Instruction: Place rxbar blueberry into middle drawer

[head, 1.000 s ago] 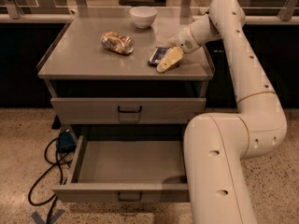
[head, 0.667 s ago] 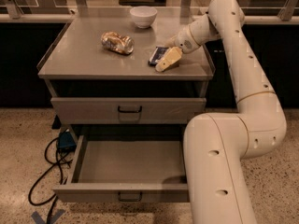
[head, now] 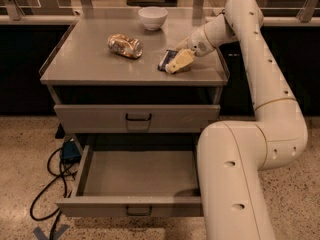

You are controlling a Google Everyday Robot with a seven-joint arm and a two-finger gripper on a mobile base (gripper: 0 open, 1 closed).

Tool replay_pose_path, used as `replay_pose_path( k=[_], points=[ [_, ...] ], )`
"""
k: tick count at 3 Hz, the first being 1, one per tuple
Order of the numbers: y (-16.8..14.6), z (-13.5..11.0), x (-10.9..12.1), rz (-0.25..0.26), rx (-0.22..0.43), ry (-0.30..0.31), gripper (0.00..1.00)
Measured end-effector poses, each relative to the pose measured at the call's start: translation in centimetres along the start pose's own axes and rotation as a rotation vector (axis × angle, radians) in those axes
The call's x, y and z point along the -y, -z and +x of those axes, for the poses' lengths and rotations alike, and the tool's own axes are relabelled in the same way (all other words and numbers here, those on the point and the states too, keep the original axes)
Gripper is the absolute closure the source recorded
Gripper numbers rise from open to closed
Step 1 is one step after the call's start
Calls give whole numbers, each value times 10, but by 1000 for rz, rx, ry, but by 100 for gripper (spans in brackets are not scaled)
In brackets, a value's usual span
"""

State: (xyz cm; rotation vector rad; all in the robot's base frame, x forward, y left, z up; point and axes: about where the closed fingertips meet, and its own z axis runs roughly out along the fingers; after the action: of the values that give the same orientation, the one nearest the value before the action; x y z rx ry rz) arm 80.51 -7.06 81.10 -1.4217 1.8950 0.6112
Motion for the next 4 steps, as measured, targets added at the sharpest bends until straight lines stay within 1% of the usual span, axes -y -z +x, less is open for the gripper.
replay_pose_path(
  k=[1, 2, 3, 4],
  points=[
    [5, -6, -2, 0, 0, 0, 88],
    [7, -8, -1, 0, 0, 0, 100],
    [49, -18, -17, -16, 56, 12, 100],
    [109, -26, -35, 4, 110, 30, 100]
  ],
)
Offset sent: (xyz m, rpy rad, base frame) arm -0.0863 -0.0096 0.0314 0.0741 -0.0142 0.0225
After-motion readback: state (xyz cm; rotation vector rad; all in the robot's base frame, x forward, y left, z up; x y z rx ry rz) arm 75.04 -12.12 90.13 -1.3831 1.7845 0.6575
